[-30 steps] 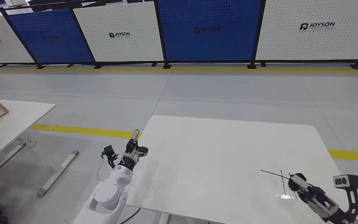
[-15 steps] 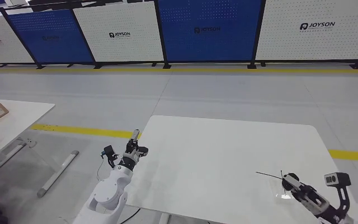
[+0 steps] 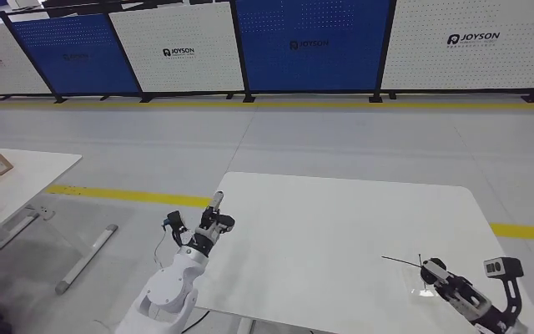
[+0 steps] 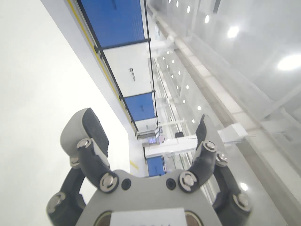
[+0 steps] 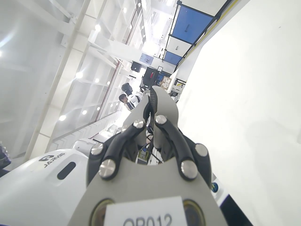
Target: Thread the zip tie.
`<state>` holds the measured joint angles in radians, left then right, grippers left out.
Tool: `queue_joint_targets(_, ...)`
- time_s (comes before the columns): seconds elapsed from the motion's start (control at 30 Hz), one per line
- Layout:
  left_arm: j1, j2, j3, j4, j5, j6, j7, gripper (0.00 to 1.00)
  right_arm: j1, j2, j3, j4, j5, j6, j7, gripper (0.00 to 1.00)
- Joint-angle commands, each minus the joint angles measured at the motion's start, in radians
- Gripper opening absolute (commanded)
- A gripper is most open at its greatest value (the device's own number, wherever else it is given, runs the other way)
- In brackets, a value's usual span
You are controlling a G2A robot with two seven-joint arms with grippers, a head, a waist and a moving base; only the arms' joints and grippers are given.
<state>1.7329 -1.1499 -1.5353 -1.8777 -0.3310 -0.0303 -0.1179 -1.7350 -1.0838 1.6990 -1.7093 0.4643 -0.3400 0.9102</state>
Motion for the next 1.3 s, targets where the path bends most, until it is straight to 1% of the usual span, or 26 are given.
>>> queue_joint_targets(0.0,-0.001,0.006,0.018,-0.004,0.056,0.007,-0.103,1.00,0.000,0.000,0.000,0.000,0.000,0.000,0.000,0.00)
queue_joint_targets(0.03,-0.004,0.010,0.035,0.002,0.095,0.014,-0.176,1.00,0.000,0.000,0.000,0.000,0.000,0.000,0.000,0.00)
queue_joint_targets(0.07,-0.011,0.013,0.043,0.012,0.127,0.021,-0.224,1.00,0.000,0.000,0.000,0.000,0.000,0.000,0.000,0.00)
queue_joint_targets(0.1,-0.020,0.015,0.046,0.022,0.160,0.014,-0.240,1.00,0.000,0.000,0.000,0.000,0.000,0.000,0.000,0.00)
queue_joint_targets(0.17,-0.028,0.014,0.057,0.043,0.171,-0.008,-0.228,1.00,0.000,0.000,0.000,0.000,0.000,0.000,0.000,0.00)
queue_joint_targets(0.47,-0.028,0.014,0.057,0.043,0.171,-0.008,-0.228,1.00,0.000,0.000,0.000,0.000,0.000,0.000,0.000,0.00)
queue_joint_targets(0.5,-0.030,0.014,0.055,0.043,0.177,-0.017,-0.216,1.00,0.001,0.000,0.000,0.000,-0.003,0.001,-0.007,0.00)
queue_joint_targets(0.53,-0.026,0.014,0.056,0.045,0.203,-0.044,-0.215,1.00,0.004,0.000,-0.003,-0.007,-0.026,0.005,-0.029,0.00)
queue_joint_targets(0.6,-0.013,0.017,0.057,0.046,0.213,-0.080,-0.243,1.00,0.009,-0.003,-0.028,-0.029,-0.064,0.007,-0.064,0.00)
queue_joint_targets(0.67,0.002,0.019,0.063,0.029,0.222,-0.118,-0.277,1.00,0.015,-0.007,-0.068,-0.063,-0.100,0.000,-0.091,0.00)
queue_joint_targets(0.73,0.012,0.020,0.075,0.013,0.231,-0.139,-0.309,1.00,0.024,-0.012,-0.110,-0.086,-0.143,0.000,-0.113,0.00)
queue_joint_targets(0.8,0.013,0.020,0.091,-0.002,0.235,-0.142,-0.327,1.00,0.035,-0.016,-0.152,-0.096,-0.176,0.000,-0.130,0.00)
queue_joint_targets(0.87,0.008,0.021,0.109,-0.008,0.213,-0.143,-0.365,1.00,0.052,-0.021,-0.198,-0.098,-0.174,0.000,-0.134,0.00)
queue_joint_targets(0.93,0.003,0.021,0.118,-0.004,0.196,-0.143,-0.386,1.00,0.070,-0.024,-0.227,-0.084,-0.132,0.000,-0.116,0.00)
queue_joint_targets(0.97,0.000,0.021,0.121,0.008,0.171,-0.141,-0.394,1.00,0.083,-0.027,-0.250,-0.062,-0.078,0.007,-0.092,0.00)
queue_joint_targets(1.0,-0.003,0.020,0.113,0.021,0.160,-0.130,-0.366,1.00,0.099,-0.029,-0.267,-0.042,-0.027,0.031,-0.062,0.00)
queue_joint_targets(1.03,-0.005,0.019,0.111,0.025,0.158,-0.120,-0.336,1.00,0.106,-0.029,-0.270,-0.036,-0.014,0.038,-0.052,0.00)
queue_joint_targets(1.27,-0.005,0.019,0.111,0.025,0.158,-0.120,-0.336,1.00,0.106,-0.029,-0.270,-0.036,-0.014,0.038,-0.052,0.00)
